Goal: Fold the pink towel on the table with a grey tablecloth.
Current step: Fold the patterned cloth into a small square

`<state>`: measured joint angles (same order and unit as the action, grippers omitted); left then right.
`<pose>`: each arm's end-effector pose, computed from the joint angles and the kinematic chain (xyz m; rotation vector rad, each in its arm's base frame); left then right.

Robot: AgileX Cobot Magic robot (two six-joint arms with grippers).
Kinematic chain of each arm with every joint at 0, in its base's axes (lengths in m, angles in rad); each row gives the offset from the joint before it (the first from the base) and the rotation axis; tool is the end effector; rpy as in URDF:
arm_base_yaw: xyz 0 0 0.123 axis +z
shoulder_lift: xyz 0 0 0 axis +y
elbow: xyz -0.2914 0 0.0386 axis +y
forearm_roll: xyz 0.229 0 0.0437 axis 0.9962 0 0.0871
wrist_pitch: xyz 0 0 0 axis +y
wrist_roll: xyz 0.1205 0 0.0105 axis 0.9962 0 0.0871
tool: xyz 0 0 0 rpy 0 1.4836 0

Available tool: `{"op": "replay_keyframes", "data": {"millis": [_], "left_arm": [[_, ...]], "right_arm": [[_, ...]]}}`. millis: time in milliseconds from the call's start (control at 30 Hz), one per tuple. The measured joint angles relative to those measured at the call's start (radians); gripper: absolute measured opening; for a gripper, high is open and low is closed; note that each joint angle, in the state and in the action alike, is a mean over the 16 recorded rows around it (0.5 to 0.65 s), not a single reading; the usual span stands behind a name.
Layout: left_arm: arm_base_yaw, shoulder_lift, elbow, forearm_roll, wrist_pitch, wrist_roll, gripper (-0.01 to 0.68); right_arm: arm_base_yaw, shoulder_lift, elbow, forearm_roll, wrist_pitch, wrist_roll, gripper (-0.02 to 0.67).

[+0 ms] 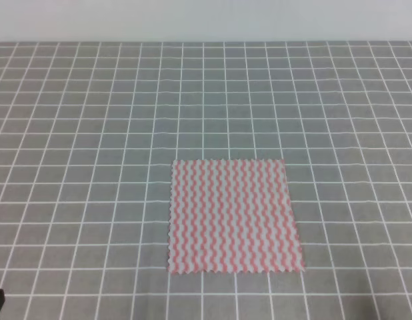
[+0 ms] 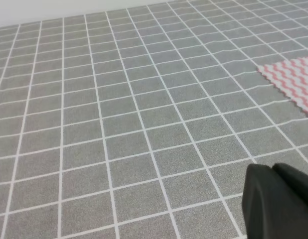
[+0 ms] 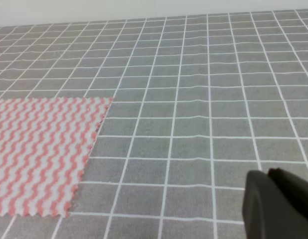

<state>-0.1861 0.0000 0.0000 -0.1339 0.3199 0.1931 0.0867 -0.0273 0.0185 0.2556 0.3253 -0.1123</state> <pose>0.0534 -0.0152 0.1777 0.2562 1.7840 -0.1236 0.0529 0.0144 0.1731 -0.0190 1.7951 0.2280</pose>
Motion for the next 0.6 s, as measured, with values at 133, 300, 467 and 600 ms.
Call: {"op": "replay_keyframes", "data": {"millis": [133,300,467,600], "left_arm": [[0.000,-0.003,0.000,0.000,0.000,0.000,-0.003],[0.000,-0.004,0.000,0.000,-0.001,0.000,-0.003],[0.000,-0.006,0.000,0.000,-0.001,0.000,-0.004],[0.000,-0.004,0.000,0.000,-0.002,0.000,-0.003]], "right_arm": [[0.000,0.006,-0.004,0.000,0.003,0.000,-0.016],[0.000,0.008,-0.005,0.000,0.003,0.000,-0.016],[0.000,0.010,-0.005,0.000,0.003,0.000,-0.016],[0.000,0.010,-0.005,0.000,0.003,0.000,-0.016]]}}
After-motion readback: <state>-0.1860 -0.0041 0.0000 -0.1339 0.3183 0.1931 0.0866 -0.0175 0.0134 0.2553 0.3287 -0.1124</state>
